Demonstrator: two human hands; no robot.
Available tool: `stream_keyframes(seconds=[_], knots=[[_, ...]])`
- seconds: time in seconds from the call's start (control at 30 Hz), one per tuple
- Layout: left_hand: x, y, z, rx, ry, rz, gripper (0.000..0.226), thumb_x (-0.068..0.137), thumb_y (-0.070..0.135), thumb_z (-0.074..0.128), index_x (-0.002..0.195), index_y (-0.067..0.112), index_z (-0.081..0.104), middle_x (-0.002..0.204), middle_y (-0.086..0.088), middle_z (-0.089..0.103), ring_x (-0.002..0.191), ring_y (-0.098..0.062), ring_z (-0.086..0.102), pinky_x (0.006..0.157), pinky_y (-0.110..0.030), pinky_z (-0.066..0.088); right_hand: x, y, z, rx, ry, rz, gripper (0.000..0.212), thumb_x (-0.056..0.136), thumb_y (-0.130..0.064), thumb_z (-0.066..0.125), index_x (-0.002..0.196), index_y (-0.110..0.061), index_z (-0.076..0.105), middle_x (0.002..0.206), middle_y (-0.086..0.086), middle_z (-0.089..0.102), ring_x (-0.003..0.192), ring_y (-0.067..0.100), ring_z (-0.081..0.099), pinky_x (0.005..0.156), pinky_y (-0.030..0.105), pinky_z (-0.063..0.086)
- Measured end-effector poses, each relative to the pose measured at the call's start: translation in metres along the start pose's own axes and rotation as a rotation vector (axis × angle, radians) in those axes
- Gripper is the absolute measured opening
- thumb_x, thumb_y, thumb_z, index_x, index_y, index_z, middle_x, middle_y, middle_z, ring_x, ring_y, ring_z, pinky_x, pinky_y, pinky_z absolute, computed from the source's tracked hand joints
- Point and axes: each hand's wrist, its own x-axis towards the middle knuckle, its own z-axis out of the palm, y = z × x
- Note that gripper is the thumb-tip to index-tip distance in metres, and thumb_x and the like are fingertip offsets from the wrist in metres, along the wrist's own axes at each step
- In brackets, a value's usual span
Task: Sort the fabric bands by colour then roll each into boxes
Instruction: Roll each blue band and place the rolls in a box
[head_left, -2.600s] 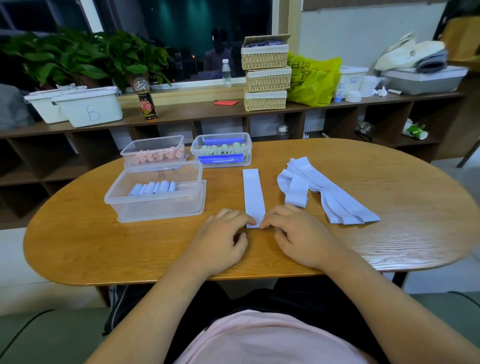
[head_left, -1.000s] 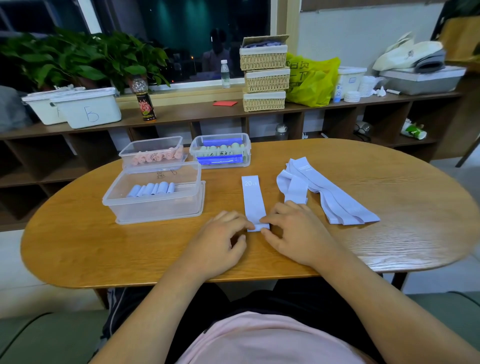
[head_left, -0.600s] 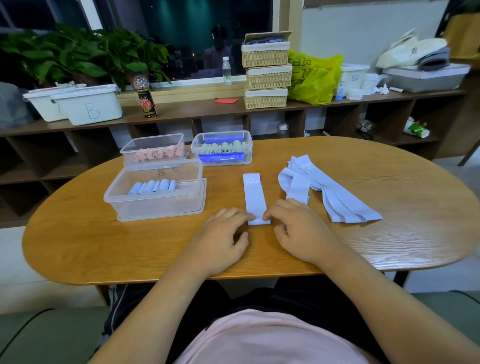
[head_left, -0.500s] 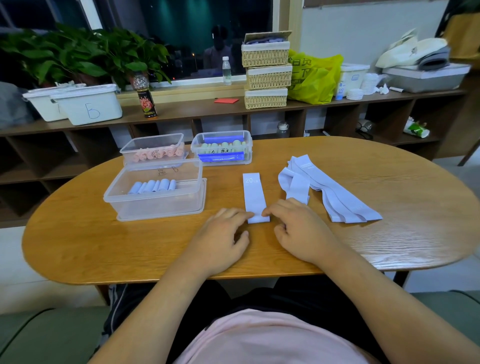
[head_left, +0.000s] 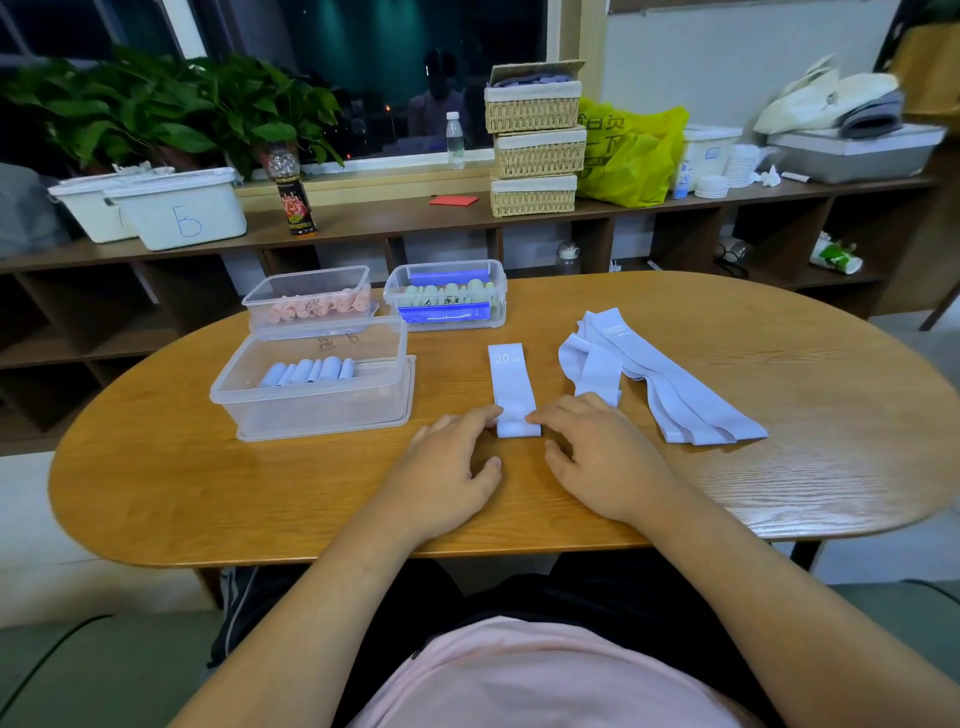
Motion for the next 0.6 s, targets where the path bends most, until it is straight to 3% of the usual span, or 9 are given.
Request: stream_keyframes(seconds=[0.17, 0.43, 0.6], knots=[[0.001, -0.001, 0.001, -0.002, -0.008, -0.016, 0.058, 0.102, 0.05, 0.054, 0.156, 0.049, 0.033, 0.153, 0.017, 0.049, 0.14, -0.012, 0.042, 0.116, -0.04, 0.041, 0.004, 0.0, 0.001, -0.027, -0.03, 0.018, 0.044, 0.104, -0.036, 0.049, 0.148, -0.035, 0.056, 0.141, -0.018, 0.056, 0.127, 0.009, 0.046, 0.105, 0.034, 0.043], [0.003, -0.002, 0.005, 0.065, 0.045, 0.055, 0.049, 0.105, 0.047, 0.05, 0.153, 0.039, 0.044, 0.148, 0.02, 0.05, 0.136, -0.003, 0.04, 0.117, -0.036, 0.038, 0.004, 0.0, 0.002, -0.036, -0.027, 0.021, 0.042, 0.106, -0.04, 0.048, 0.147, -0.035, 0.056, 0.141, -0.019, 0.056, 0.128, 0.008, 0.044, 0.105, 0.035, 0.041], [0.012, -0.005, 0.008, 0.099, 0.03, 0.034, 0.053, 0.105, 0.048, 0.046, 0.158, 0.039, 0.042, 0.155, 0.017, 0.047, 0.142, -0.007, 0.037, 0.12, -0.038, 0.034, 0.006, -0.001, 0.001, -0.061, -0.049, 0.03, 0.051, 0.107, -0.043, 0.046, 0.157, -0.036, 0.044, 0.152, -0.017, 0.048, 0.138, 0.011, 0.04, 0.112, 0.038, 0.038]])
